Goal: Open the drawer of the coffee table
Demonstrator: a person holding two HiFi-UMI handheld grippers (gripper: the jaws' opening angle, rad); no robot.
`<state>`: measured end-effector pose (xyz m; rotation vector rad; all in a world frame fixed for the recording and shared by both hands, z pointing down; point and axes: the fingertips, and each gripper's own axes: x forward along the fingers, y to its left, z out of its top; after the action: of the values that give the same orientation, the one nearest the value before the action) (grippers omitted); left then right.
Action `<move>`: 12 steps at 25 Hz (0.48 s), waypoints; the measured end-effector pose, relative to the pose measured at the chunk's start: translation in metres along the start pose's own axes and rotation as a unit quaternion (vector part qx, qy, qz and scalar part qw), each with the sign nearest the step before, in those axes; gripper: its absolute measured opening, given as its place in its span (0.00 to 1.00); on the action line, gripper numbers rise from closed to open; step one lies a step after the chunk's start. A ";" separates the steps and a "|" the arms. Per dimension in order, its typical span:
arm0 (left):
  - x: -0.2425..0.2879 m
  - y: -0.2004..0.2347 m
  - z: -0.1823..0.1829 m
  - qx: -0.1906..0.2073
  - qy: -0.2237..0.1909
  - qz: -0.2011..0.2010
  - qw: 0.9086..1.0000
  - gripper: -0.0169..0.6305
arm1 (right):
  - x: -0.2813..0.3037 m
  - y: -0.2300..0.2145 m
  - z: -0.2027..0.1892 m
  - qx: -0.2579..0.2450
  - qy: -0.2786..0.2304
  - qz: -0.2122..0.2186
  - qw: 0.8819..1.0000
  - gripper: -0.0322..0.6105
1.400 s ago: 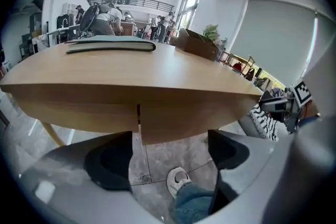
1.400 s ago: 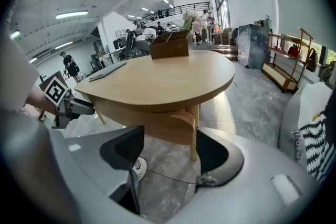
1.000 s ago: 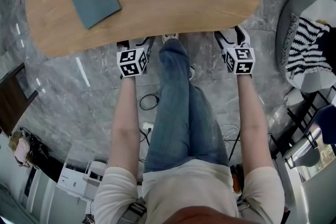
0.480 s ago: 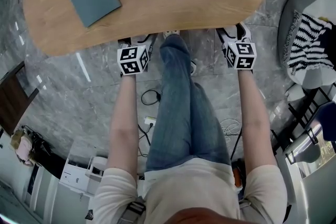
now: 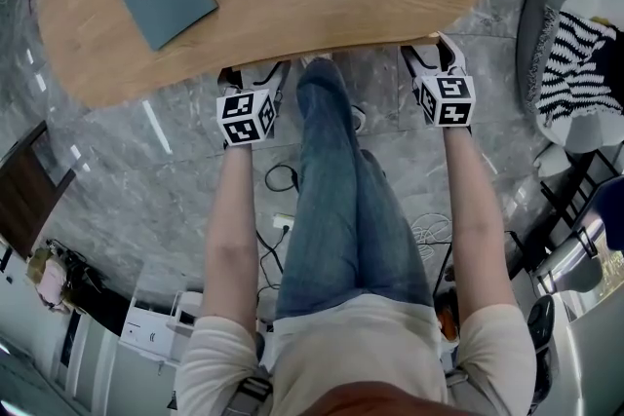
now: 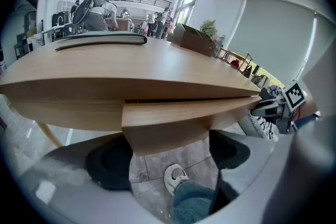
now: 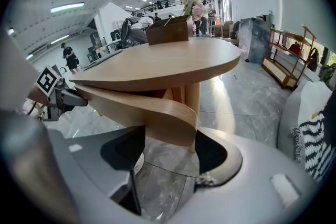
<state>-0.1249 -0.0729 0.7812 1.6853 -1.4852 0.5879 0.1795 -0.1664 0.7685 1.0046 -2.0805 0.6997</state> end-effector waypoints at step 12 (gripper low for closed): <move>-0.021 -0.013 -0.038 -0.009 0.015 -0.001 1.000 0.74 | -0.024 0.011 -0.034 0.003 0.016 -0.002 1.000 0.49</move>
<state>-0.1103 -0.0295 0.7831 1.6575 -1.4645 0.5952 0.1939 -0.1259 0.7688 0.9935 -2.0499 0.7164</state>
